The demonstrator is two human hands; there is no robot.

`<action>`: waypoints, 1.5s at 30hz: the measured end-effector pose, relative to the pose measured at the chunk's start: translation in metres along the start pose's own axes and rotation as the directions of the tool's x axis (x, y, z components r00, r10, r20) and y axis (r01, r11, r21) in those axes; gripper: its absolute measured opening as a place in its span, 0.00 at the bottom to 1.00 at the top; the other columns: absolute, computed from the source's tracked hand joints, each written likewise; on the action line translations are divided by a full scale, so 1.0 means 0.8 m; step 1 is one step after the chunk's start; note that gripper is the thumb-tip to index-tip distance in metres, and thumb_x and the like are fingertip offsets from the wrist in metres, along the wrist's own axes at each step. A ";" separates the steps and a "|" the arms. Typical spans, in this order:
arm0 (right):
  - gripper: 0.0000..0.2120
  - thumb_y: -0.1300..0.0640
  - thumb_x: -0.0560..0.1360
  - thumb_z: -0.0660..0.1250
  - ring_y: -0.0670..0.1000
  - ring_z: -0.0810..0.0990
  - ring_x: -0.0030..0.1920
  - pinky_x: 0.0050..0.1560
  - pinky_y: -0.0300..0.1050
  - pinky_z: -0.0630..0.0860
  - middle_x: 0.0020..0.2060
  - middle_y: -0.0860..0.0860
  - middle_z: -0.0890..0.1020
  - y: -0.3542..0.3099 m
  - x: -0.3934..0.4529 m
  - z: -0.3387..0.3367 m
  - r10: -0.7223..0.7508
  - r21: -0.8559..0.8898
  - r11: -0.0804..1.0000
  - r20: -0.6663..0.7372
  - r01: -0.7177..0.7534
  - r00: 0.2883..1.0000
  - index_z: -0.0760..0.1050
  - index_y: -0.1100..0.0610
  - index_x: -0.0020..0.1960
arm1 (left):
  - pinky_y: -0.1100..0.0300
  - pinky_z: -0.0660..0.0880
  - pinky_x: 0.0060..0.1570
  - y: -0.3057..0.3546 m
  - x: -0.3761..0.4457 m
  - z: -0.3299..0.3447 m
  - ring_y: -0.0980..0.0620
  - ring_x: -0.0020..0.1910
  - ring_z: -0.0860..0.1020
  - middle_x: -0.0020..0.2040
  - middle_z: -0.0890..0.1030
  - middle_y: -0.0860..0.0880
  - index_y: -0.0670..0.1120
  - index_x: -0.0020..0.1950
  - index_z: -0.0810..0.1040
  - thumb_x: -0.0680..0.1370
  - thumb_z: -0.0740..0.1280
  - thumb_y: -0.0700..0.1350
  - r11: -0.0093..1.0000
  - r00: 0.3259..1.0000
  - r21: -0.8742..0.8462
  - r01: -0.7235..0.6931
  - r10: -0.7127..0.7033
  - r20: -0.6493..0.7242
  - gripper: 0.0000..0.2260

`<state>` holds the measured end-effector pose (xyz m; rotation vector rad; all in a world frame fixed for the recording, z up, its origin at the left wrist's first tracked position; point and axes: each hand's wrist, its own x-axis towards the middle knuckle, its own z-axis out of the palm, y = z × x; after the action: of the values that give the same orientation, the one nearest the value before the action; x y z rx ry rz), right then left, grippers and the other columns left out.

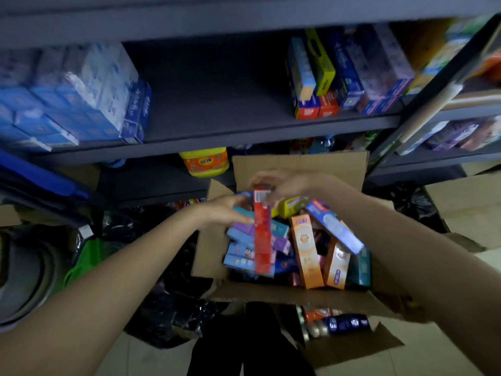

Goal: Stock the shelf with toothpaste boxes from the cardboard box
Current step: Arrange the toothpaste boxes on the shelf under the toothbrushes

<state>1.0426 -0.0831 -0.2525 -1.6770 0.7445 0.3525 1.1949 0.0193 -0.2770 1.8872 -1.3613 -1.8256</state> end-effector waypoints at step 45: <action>0.24 0.70 0.71 0.69 0.50 0.75 0.56 0.50 0.39 0.76 0.57 0.54 0.76 -0.481 0.100 -0.038 -0.519 0.282 0.696 -0.439 0.661 0.734 0.67 0.54 0.62 | 0.61 0.81 0.39 -0.006 -0.329 -0.377 0.48 0.46 0.80 0.47 0.81 0.45 0.45 0.51 0.74 0.78 0.61 0.37 0.173 0.418 -0.420 -0.891 -0.049 -0.907 0.05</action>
<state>1.3447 -0.1010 -0.0002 -1.4654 0.4159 -0.5456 1.5042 0.0701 -0.0281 0.9926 -0.2642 -0.7330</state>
